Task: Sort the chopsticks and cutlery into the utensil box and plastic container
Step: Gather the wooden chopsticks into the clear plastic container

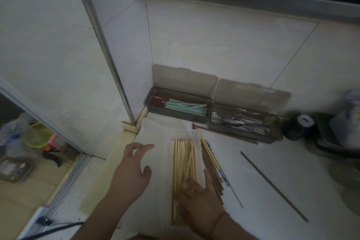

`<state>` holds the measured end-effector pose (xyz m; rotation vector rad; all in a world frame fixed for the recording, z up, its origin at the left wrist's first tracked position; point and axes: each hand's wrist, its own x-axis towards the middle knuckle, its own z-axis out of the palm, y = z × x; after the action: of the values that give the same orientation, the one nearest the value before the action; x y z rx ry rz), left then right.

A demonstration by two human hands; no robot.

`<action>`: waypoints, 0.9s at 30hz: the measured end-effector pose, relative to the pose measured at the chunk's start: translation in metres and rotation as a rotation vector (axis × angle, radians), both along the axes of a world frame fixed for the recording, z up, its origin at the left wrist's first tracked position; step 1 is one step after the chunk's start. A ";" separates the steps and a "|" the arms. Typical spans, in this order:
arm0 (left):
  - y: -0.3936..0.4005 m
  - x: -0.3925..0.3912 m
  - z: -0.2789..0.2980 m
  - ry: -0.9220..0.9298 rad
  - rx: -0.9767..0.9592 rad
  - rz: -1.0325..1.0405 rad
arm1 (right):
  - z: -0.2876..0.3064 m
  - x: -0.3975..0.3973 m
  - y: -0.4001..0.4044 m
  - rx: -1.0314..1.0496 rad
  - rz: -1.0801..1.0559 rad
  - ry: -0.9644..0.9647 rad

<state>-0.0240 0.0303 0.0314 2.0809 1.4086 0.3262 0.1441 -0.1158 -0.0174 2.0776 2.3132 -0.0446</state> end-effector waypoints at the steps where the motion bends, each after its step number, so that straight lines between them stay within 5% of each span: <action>1: 0.000 0.000 0.000 -0.001 0.001 0.000 | -0.001 0.003 0.000 0.021 0.014 0.052; 4: 0.001 -0.002 -0.001 -0.018 -0.004 -0.007 | 0.001 0.024 0.001 0.332 -0.068 0.303; 7: 0.001 -0.002 -0.002 -0.026 -0.012 -0.004 | 0.000 0.059 -0.007 0.492 -0.514 0.426; 9: 0.001 -0.001 -0.002 -0.025 -0.013 -0.002 | -0.014 0.080 -0.019 0.251 -0.776 0.335; 12: 0.000 -0.001 -0.001 -0.024 -0.011 -0.002 | -0.031 0.090 -0.039 -0.058 -0.868 0.251; 20: 0.000 0.000 -0.001 -0.009 -0.007 -0.001 | -0.028 0.082 -0.053 -0.135 -0.995 0.108; 27: 0.000 0.000 0.001 0.003 -0.003 -0.001 | 0.027 0.113 -0.045 0.464 -1.318 0.877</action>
<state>-0.0236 0.0305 0.0321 2.0804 1.4081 0.3208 0.2572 -0.1604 0.0093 3.9449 0.5425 -0.5618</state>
